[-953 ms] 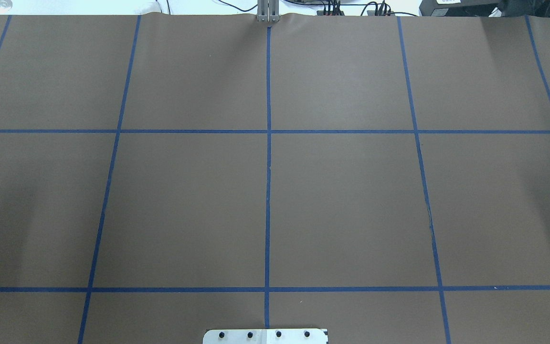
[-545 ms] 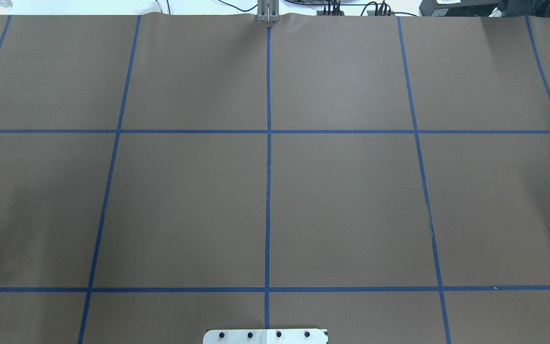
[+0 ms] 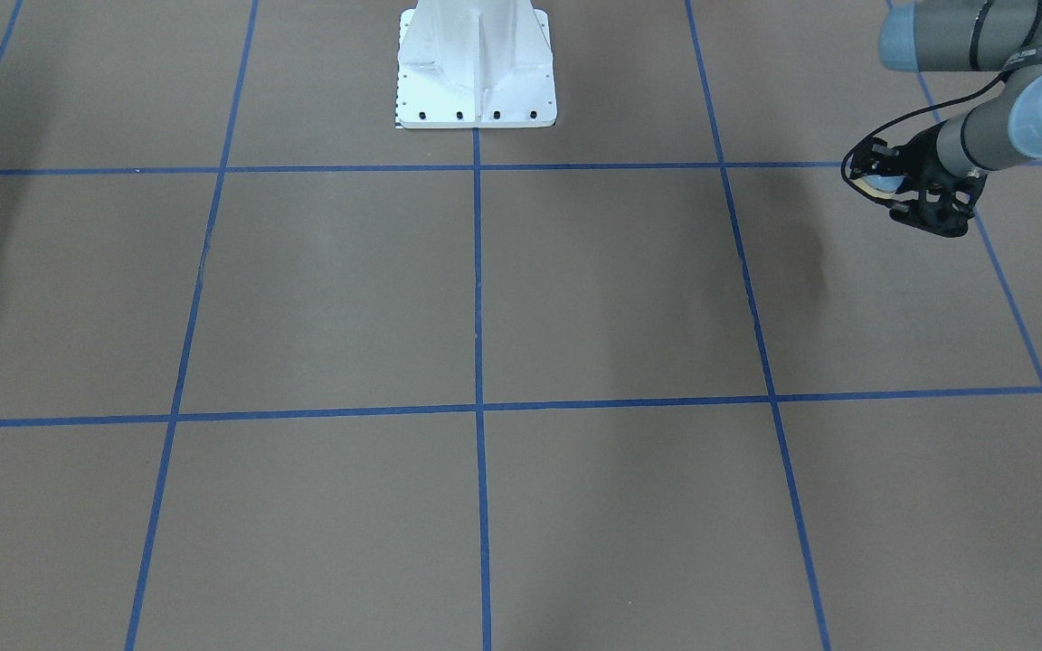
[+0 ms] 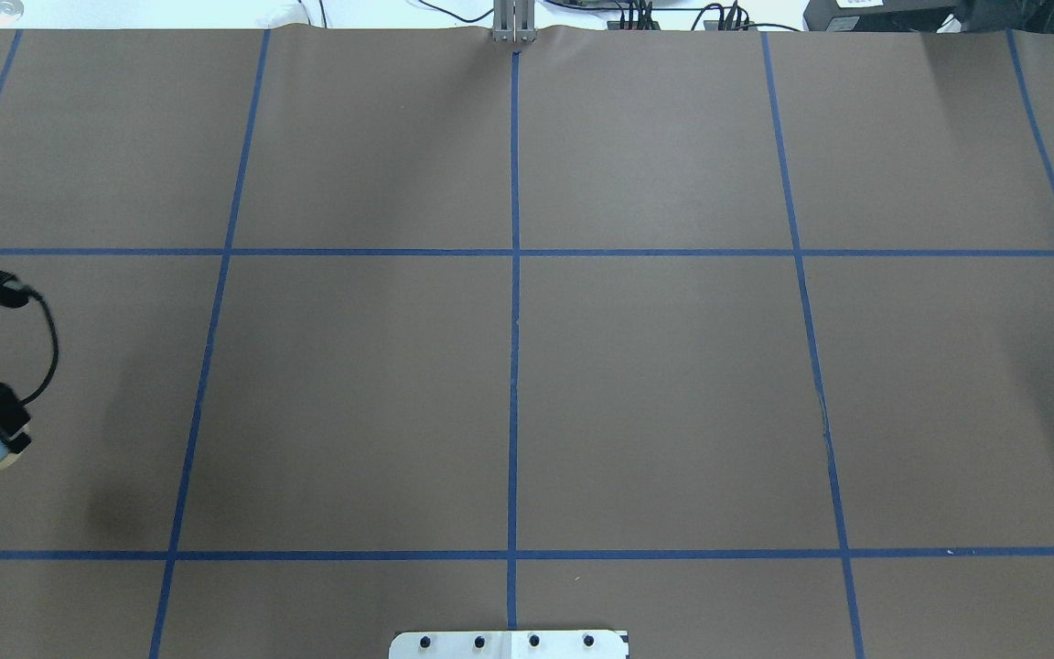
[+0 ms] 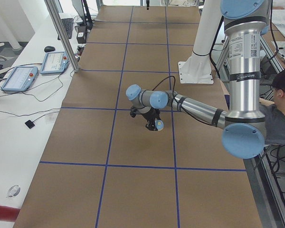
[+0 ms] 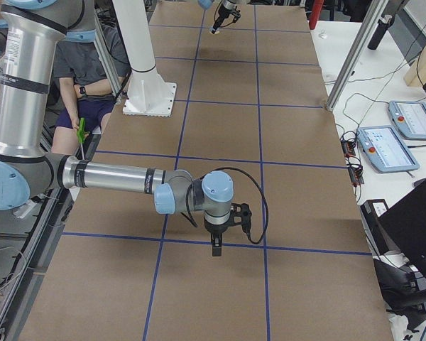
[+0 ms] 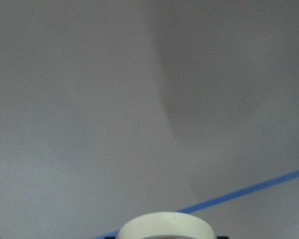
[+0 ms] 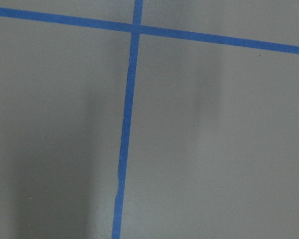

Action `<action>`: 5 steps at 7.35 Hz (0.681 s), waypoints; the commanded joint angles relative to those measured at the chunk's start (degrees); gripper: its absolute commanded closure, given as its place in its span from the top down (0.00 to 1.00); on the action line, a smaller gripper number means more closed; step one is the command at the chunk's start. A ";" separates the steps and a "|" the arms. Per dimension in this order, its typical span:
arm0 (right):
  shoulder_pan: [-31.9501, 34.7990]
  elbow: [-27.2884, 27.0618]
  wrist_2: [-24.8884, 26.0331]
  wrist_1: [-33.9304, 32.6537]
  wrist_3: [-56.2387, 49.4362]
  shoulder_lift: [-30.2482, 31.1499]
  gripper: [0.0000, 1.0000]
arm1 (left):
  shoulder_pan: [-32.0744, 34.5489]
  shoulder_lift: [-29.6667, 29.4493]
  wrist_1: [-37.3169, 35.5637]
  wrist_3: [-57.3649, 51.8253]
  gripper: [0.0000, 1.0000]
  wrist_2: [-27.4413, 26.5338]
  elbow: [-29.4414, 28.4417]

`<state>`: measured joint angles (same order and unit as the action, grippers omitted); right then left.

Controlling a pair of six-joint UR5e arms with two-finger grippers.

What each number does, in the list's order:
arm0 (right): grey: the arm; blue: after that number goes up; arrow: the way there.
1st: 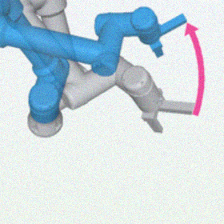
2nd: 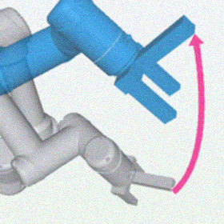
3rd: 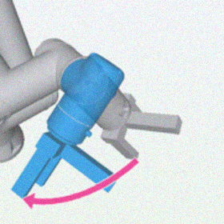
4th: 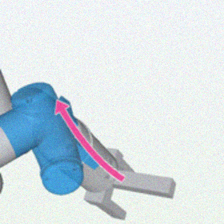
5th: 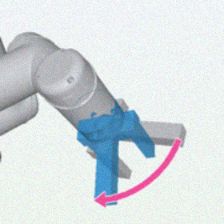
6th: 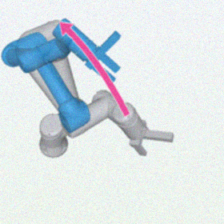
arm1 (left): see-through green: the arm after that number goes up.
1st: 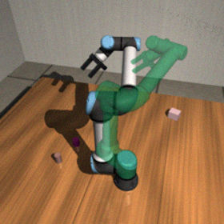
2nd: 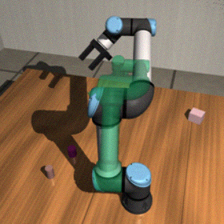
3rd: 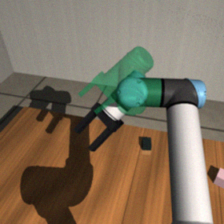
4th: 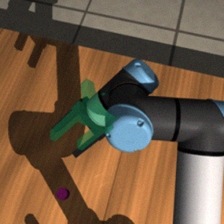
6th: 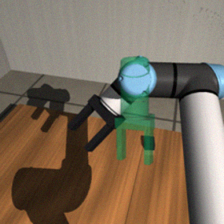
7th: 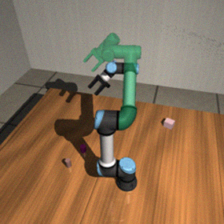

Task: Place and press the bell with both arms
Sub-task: 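Carry the blue bell with the left gripper toward the table centre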

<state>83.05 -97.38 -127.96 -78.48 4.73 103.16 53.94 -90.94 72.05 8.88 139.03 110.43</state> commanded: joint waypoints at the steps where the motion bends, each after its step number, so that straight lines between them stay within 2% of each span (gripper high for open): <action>1: 0.00 0.35 -0.01 -0.10 0.01 0.20 1.00 | -1.90 -15.79 -11.37 5.42 0.15 -0.08 -2.04; 2: 0.00 0.35 -0.01 -0.10 0.01 0.28 1.00 | -4.43 -21.42 -11.58 11.45 0.15 -0.08 -4.49; 3: 0.00 0.61 0.08 -0.18 0.10 0.28 1.00 | -6.02 -28.87 -11.58 16.21 0.15 0.09 -9.48; 5: 0.00 0.61 0.08 -0.18 0.10 0.46 1.00 | -8.67 -43.90 -9.92 22.81 0.15 0.45 -23.87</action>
<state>83.06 -96.81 -127.89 -78.65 4.82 103.48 46.89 -125.44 61.07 27.24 139.34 95.27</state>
